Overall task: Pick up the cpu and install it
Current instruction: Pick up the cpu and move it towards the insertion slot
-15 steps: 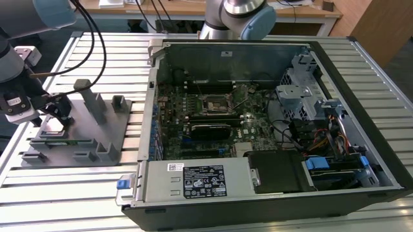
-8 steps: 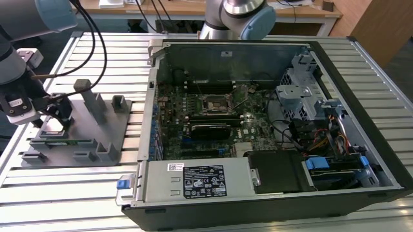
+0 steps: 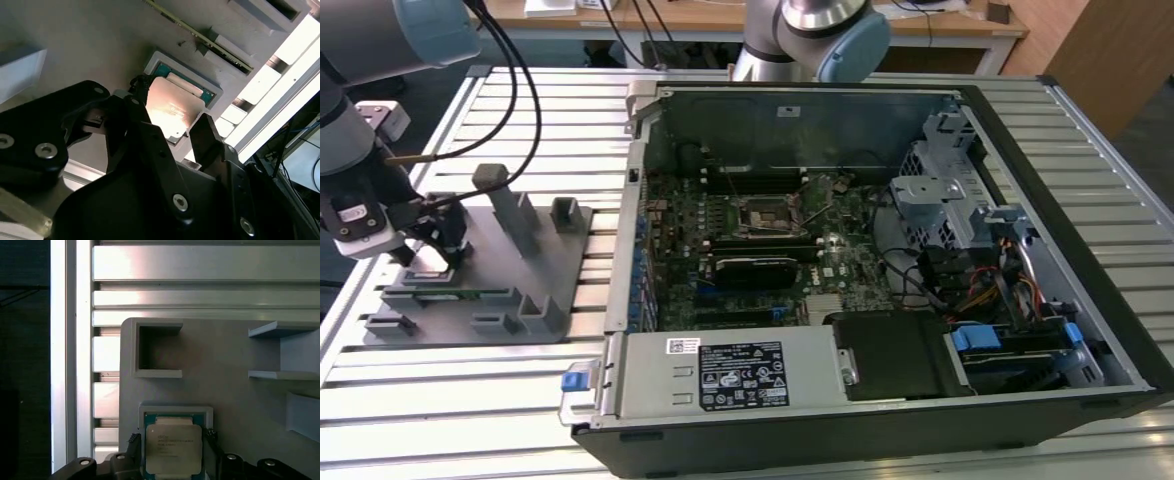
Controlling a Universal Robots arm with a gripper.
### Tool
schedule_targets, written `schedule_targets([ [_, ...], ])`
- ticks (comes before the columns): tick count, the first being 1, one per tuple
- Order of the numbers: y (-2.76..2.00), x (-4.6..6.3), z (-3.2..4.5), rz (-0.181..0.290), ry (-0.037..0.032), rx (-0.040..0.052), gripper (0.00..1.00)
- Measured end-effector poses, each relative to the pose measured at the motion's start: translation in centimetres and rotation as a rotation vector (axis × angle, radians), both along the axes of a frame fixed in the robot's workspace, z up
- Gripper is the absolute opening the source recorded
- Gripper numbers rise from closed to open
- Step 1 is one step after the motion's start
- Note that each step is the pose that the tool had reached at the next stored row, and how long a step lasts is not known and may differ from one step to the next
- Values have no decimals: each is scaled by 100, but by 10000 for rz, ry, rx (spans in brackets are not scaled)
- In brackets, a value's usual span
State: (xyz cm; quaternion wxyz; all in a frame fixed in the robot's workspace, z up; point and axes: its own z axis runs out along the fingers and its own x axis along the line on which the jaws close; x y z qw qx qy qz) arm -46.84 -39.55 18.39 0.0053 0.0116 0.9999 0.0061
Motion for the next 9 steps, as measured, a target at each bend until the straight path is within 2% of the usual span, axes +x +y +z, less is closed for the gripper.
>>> schedule_targets([
  [1,0,0,0,0,1,-1,56],
  [3,0,0,1,0,0,0,54],
  [9,0,0,37,-1,1,0,54],
])
